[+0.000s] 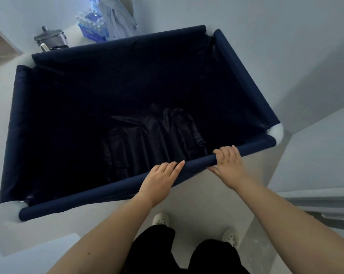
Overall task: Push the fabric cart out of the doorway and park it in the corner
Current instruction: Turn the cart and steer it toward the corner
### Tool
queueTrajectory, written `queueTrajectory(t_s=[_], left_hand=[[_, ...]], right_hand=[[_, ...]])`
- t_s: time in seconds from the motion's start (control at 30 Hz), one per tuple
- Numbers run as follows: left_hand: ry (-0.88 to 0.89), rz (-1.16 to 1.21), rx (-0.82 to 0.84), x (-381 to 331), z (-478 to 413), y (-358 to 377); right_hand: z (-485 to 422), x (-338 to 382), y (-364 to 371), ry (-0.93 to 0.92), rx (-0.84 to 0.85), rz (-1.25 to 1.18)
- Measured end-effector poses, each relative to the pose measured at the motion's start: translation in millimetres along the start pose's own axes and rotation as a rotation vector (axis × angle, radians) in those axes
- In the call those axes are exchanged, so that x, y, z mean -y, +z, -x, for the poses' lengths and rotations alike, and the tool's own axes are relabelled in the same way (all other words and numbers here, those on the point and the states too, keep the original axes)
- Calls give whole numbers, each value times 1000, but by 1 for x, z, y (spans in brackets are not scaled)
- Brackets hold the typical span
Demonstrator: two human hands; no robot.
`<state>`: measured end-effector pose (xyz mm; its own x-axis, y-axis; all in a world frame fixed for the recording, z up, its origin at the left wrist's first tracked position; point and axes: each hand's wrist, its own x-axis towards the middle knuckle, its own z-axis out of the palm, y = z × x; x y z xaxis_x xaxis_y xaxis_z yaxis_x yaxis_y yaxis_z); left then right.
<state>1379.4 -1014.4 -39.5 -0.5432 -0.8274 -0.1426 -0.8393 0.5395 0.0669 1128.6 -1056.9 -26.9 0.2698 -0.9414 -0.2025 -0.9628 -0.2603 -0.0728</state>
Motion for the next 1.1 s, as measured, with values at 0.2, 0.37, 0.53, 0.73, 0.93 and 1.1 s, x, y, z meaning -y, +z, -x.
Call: queueTrajectory(t_s=[0.2,0.37,0.53,0.73,0.93,1.1], left_hand=[[-136,-20,13,43,13,-5],[-222,-17,26,74,9,-9],[-288,1,-4,98,5,-8],[-334,-10,-34,112,2,-7],[-345,-38,-42,112,-7,-7],[-318,-59,-55,101,-22,-5]], right_hand=[[-56,33,-10,-158,8,7],[-111,56,-27,-216,34,-19],[-153,78,-37,-261,54,29],[-179,90,-43,-314,61,41],[-185,80,-46,-352,55,22],[-180,52,-43,-366,3,18]])
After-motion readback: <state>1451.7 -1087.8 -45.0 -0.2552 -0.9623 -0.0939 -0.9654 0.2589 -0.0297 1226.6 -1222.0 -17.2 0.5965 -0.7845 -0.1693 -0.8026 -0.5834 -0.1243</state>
